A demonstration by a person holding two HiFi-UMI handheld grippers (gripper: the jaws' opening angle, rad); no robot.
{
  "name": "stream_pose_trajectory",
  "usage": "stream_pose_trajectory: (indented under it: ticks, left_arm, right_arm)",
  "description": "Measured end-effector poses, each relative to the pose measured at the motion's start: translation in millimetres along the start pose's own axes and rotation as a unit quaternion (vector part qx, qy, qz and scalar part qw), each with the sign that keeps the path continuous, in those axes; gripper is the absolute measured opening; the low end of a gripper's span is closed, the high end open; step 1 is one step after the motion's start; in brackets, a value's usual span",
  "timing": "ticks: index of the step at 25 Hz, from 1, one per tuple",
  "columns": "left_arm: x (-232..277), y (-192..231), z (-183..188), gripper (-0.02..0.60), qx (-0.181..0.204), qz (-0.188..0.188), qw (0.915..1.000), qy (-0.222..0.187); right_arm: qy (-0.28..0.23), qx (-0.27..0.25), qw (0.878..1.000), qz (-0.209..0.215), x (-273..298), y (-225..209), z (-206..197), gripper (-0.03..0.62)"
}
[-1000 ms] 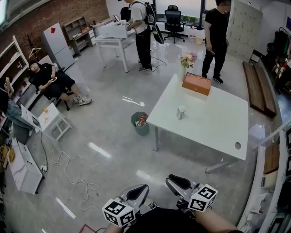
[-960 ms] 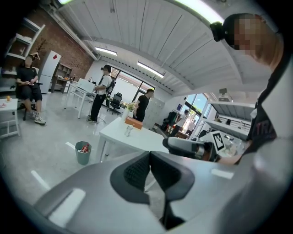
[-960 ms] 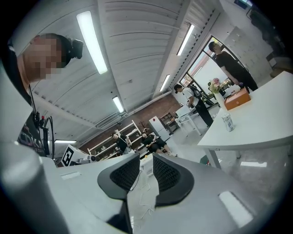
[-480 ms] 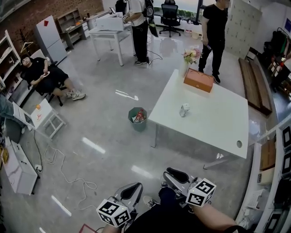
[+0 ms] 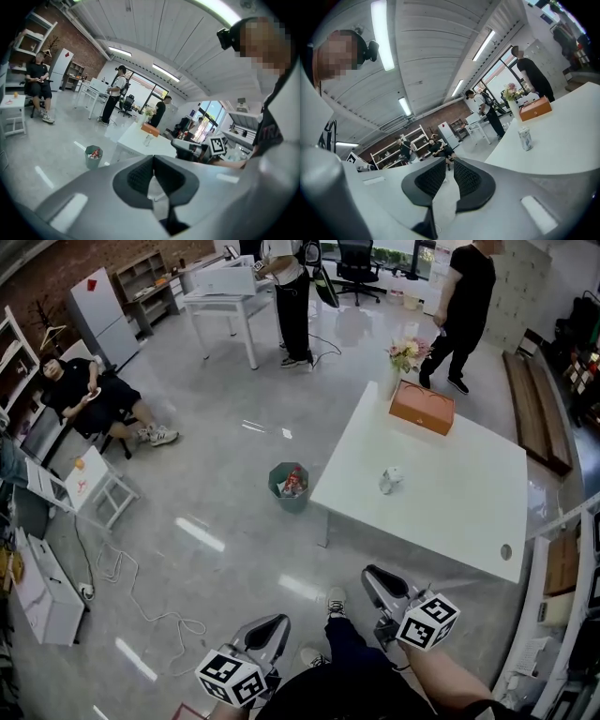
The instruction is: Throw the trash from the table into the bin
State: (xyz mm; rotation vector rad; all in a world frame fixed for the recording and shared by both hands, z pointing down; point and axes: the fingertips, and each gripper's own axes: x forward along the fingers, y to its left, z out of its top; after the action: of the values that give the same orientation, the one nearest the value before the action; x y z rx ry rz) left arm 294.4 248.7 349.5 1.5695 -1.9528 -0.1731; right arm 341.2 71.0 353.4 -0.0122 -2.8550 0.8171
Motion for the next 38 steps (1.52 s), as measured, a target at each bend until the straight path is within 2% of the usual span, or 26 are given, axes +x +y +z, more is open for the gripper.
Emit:
stream_pose_trajectory:
  ticks: [2,6,13,24,28,32,38]
  left_arm:
    - [22.9,3.7,13.1,0.006,0.001,-0.005,1.0,0.006]
    - [71.8,9.0,43.9,0.006,0.017,-0.022,0.9995,0.016]
    - [157.0,7.7,85.1,0.006,0.039,-0.054,0.9973,0.031]
    - [218.0,10.2,109.2,0.006,0.054,-0.084,0.9937,0.052]
    - [231.0,22.0,110.7,0.006,0.05,-0.098,0.9919,0.065]
    - [240.8,35.1,113.4,0.006,0.05,-0.116,0.9886,0.081]
    - [251.5,53.9,112.4,0.006,0.051,-0.136,0.9834,0.108]
  right_arm:
    - [-0.007,0.003,1.0,-0.018,7.4,-25.6,14.2,0.057]
    - [-0.023,-0.007,0.998,-0.065,16.9,-77.0,38.2,-0.002]
    - [-0.028,0.0,0.996,-0.09,30.9,-151.0,65.0,-0.002]
    - [-0.026,0.022,0.989,-0.142,42.4,-219.5,68.9,0.006]
    - [-0.024,0.023,0.986,-0.161,52.1,-233.1,65.8,0.041]
    - [-0.015,0.013,0.981,-0.191,60.8,-248.8,61.4,0.107]
    - [0.029,-0.028,0.972,-0.233,79.3,-274.8,38.5,0.216]
